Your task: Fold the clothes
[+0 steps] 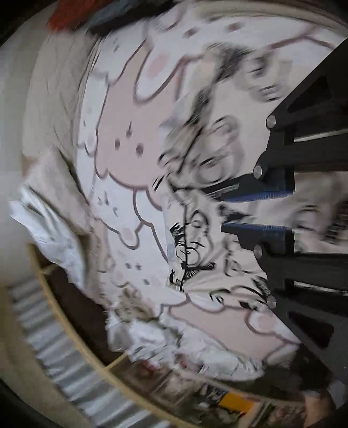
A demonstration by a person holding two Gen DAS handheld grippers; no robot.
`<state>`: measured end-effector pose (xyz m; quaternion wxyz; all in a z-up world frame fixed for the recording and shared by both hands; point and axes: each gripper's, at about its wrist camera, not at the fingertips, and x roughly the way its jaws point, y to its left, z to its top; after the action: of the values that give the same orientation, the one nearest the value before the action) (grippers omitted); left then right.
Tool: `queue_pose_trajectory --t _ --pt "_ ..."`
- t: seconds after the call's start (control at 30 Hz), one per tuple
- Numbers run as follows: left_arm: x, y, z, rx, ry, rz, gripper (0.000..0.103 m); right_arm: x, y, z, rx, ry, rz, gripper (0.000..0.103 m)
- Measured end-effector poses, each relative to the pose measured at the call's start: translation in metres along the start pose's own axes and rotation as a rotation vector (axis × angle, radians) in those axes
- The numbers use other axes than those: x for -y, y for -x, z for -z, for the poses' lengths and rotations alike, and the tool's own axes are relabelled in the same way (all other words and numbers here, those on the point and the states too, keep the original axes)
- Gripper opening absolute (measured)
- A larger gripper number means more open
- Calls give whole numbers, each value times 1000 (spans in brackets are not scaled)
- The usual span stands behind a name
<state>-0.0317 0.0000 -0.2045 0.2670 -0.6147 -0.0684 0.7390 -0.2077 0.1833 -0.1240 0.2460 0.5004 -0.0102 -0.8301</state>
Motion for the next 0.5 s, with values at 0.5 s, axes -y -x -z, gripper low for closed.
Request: queue_pose_trajectory --t 0.5 --pt "-13 3 14 31 69 49 3 36 -153 -99 -199 73 423 4"
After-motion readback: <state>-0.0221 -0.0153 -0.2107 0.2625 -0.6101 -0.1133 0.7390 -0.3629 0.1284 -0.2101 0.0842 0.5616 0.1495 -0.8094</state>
